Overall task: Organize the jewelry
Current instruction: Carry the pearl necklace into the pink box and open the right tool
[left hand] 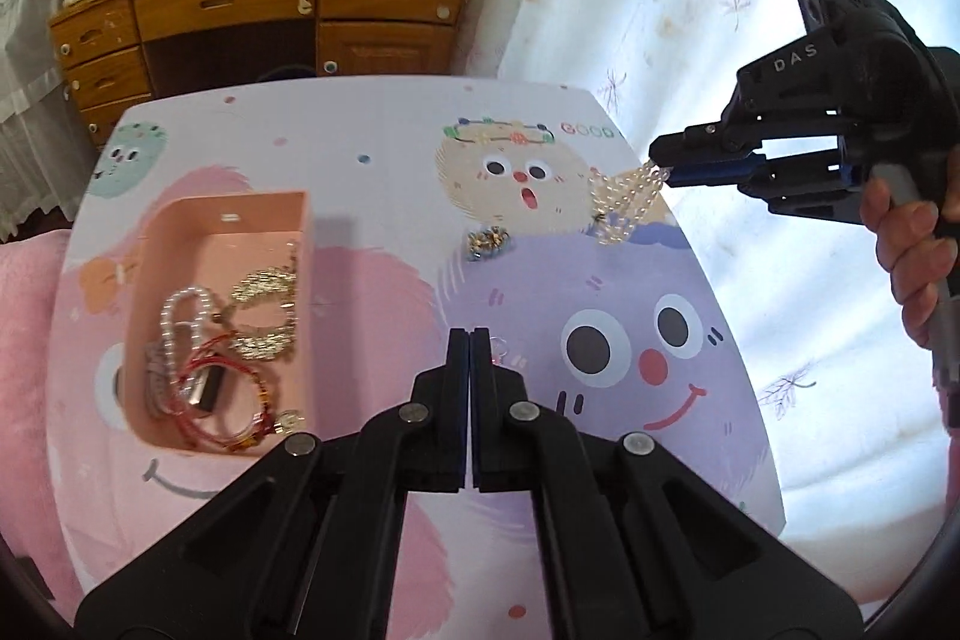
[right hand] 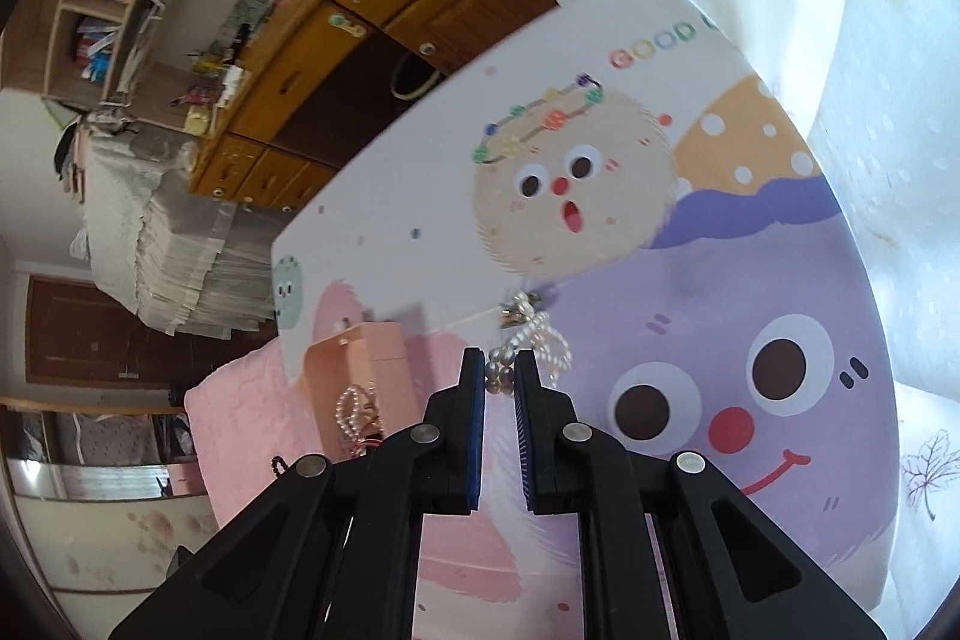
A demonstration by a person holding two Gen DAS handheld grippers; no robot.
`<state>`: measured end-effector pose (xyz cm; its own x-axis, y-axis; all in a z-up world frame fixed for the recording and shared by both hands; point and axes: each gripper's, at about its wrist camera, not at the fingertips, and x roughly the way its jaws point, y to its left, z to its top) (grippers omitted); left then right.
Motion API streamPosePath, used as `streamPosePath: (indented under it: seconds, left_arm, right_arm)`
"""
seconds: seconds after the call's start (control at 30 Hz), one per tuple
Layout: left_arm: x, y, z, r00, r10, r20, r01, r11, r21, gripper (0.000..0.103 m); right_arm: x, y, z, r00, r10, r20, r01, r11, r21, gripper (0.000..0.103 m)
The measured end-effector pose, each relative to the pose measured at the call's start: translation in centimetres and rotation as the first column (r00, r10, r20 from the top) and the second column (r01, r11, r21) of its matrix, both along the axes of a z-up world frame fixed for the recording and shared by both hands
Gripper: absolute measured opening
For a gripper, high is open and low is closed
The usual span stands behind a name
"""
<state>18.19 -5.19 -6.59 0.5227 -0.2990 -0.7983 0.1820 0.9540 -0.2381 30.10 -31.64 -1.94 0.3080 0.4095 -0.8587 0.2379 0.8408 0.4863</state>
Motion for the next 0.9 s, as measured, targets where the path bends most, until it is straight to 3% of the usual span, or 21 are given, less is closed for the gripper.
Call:
streamPosePath:
  seconds: [0.23,0.5,0.6,0.73,0.9]
  left_arm:
    - [-1.9,3.5,1.6,1.000,0.001,-0.014,-0.001,1.000,0.002,0.000]
    - [-3.2,8.5,1.9,0.998,0.047,-0.043,-0.046,0.999,0.026,0.000]
    - [-3.3,10.4,2.4,0.998,0.055,-0.036,-0.053,0.996,0.066,0.000]
    - [-3.3,13.6,2.8,0.997,0.062,-0.055,-0.059,0.996,0.068,0.000]
    - [-3.3,17.4,2.6,0.993,0.071,-0.093,-0.061,0.992,0.106,0.001]
  right_arm:
    - [-2.0,5.1,4.2,0.987,0.104,0.123,-0.099,0.994,-0.053,0.009]
    - [-3.3,12.5,7.3,0.953,0.208,0.221,-0.208,0.978,-0.025,0.009]
    - [-3.8,15.8,8.0,0.939,0.242,0.245,-0.248,0.969,-0.007,0.009]
    - [-4.6,20.3,8.4,0.921,0.288,0.261,-0.299,0.954,0.000,0.009]
    - [-5.9,26.1,7.5,0.914,0.319,0.249,-0.330,0.944,0.002,0.009]
